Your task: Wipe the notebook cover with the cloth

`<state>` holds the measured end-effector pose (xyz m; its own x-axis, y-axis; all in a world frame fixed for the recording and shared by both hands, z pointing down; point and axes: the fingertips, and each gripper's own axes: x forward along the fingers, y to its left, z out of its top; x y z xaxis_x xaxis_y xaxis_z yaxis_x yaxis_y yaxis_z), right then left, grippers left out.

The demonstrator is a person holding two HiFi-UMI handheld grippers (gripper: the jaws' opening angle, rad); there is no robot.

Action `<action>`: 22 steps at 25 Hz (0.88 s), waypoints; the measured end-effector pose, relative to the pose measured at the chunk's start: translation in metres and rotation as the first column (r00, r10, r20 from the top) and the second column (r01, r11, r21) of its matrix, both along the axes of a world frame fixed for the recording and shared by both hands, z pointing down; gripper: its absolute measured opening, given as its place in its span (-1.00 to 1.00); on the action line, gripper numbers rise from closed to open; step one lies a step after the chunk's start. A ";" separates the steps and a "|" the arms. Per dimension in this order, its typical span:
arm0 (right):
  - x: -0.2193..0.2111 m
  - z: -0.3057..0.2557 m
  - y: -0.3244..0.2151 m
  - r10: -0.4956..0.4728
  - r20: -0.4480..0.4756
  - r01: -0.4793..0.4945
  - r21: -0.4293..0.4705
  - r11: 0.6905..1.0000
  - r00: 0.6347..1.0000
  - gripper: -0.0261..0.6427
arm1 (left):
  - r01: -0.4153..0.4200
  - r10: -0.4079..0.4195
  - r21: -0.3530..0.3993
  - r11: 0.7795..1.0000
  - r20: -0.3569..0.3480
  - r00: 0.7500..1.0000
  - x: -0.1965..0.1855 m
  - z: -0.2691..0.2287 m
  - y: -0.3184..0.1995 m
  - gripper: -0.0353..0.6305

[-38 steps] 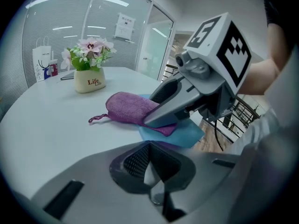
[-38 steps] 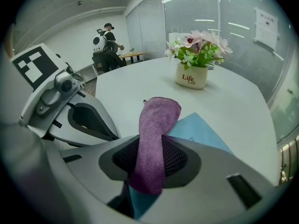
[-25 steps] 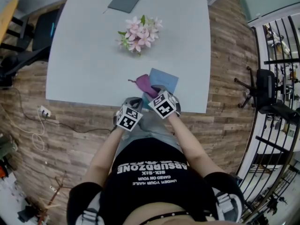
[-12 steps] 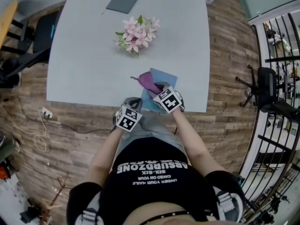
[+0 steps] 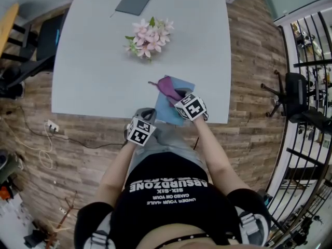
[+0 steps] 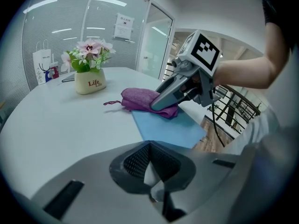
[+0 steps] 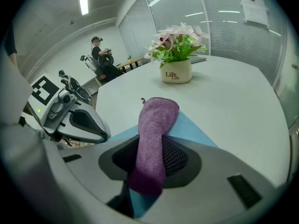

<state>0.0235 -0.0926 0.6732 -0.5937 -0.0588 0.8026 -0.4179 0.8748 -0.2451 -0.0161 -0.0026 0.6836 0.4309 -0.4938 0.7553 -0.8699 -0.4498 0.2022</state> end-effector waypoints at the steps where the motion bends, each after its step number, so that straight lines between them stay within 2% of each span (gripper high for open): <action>1: 0.002 0.000 -0.001 0.005 0.001 -0.005 -0.004 1.000 1.000 -0.49 | 0.003 -0.003 -0.001 1.000 0.000 1.000 0.000 0.000 0.000 -0.85; 11: 0.026 -0.004 -0.019 0.058 0.015 -0.058 -0.028 0.998 0.998 -0.50 | 0.018 -0.018 -0.018 1.000 0.002 1.000 0.000 -0.002 0.001 -0.85; 22: 0.078 -0.003 -0.045 0.207 0.000 -0.207 -0.023 0.978 0.978 -0.49 | 0.004 -0.003 -0.019 1.000 0.022 1.000 0.000 -0.002 0.001 -0.85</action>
<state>0.1019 -0.1373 0.6701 -0.5728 -0.1624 0.8035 -0.5888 0.7634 -0.2655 -0.0158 -0.0018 0.6816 0.4127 -0.4806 0.7738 -0.8758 -0.4428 0.1921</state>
